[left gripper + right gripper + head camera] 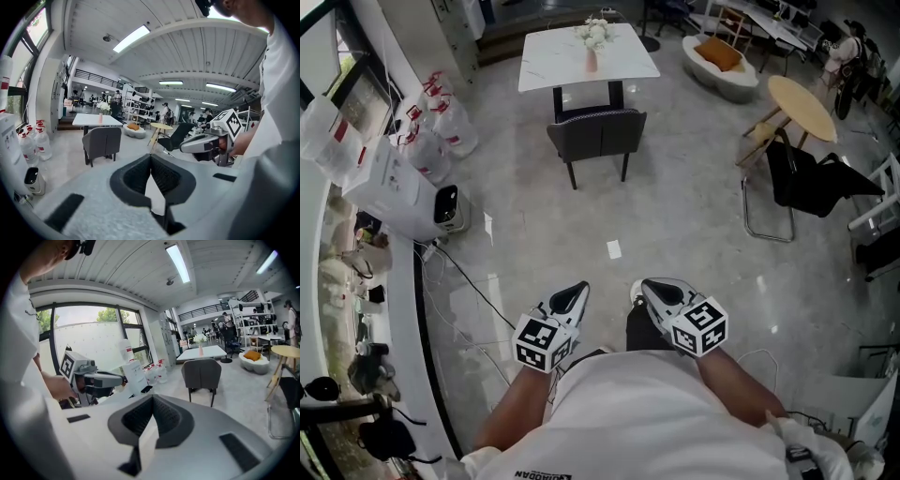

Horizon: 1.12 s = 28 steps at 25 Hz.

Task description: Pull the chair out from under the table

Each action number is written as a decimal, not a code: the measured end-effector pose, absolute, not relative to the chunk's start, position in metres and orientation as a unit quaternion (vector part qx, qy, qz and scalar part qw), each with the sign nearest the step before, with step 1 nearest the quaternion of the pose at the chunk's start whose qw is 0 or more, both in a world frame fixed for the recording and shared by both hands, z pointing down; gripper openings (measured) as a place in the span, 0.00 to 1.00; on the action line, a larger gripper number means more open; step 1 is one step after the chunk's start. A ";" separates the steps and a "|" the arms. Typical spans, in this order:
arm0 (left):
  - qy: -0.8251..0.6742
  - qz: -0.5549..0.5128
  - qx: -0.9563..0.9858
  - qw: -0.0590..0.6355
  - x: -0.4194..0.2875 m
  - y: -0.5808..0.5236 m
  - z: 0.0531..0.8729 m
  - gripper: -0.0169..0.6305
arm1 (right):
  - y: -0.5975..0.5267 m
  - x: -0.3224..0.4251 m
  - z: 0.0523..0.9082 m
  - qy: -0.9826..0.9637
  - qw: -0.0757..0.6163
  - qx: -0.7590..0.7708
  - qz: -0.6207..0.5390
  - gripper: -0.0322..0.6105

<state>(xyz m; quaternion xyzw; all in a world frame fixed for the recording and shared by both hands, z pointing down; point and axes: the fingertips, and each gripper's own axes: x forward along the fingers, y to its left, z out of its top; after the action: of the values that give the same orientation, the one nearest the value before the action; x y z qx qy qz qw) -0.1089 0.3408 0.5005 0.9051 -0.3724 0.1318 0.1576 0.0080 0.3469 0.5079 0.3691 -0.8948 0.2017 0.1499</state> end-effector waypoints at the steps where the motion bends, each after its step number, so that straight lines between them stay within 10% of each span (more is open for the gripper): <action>1: -0.373 0.133 0.904 0.158 -0.107 0.333 0.501 0.03 | 0.338 0.010 0.507 -0.895 0.148 0.370 0.202 0.06; 28: -0.419 0.139 0.887 0.139 -0.011 0.069 0.478 0.03 | 0.059 0.103 0.489 -0.918 0.123 0.331 0.181 0.06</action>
<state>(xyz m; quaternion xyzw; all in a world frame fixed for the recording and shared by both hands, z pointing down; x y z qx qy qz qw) -0.0113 0.0695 0.4783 0.8867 -0.4185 0.1393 0.1385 0.1031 0.0594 0.4888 0.3305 -0.9180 0.1813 0.1232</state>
